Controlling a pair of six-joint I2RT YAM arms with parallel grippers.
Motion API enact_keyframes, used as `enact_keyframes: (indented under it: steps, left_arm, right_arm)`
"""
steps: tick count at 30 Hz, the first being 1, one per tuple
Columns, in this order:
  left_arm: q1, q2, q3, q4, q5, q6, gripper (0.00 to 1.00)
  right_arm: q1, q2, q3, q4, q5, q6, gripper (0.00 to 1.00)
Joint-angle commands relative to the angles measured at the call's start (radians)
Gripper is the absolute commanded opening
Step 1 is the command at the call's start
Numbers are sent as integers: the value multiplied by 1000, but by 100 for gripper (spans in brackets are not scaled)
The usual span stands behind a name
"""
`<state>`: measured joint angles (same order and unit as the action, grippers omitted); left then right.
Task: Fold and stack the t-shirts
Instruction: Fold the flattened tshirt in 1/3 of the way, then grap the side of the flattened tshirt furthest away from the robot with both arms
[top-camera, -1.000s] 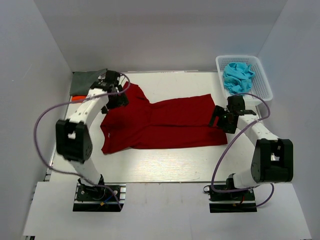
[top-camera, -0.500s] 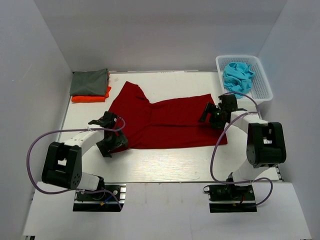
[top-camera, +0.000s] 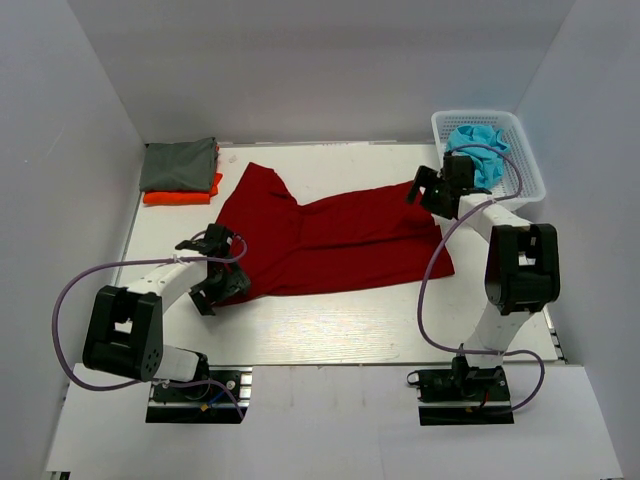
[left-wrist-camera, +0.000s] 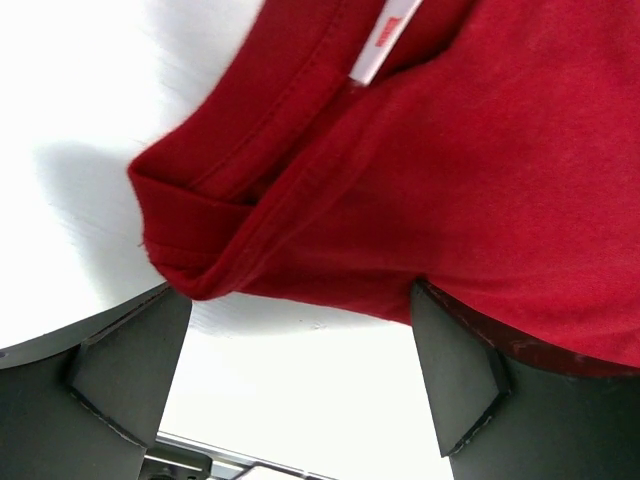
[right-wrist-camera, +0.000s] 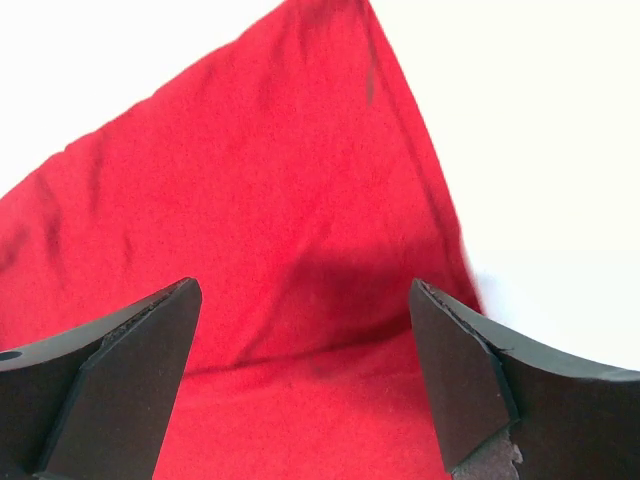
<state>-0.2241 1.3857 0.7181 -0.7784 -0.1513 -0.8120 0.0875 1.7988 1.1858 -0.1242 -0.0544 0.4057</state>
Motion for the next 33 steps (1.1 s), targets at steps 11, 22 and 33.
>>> enact_keyframes:
  steps: [11,22,33]
  left_arm:
    - [-14,-143,274,-55,18,95,100]
    - [-3,151,261,91,131,125,100]
    - [25,228,124,16,10,47,100]
  right_arm:
    - [28,-366,-268,-111,31,-38,90]
    - [21,-225,-337,-111,-85,13,90]
    - [-40,-207,-502,-189,1,77,90]
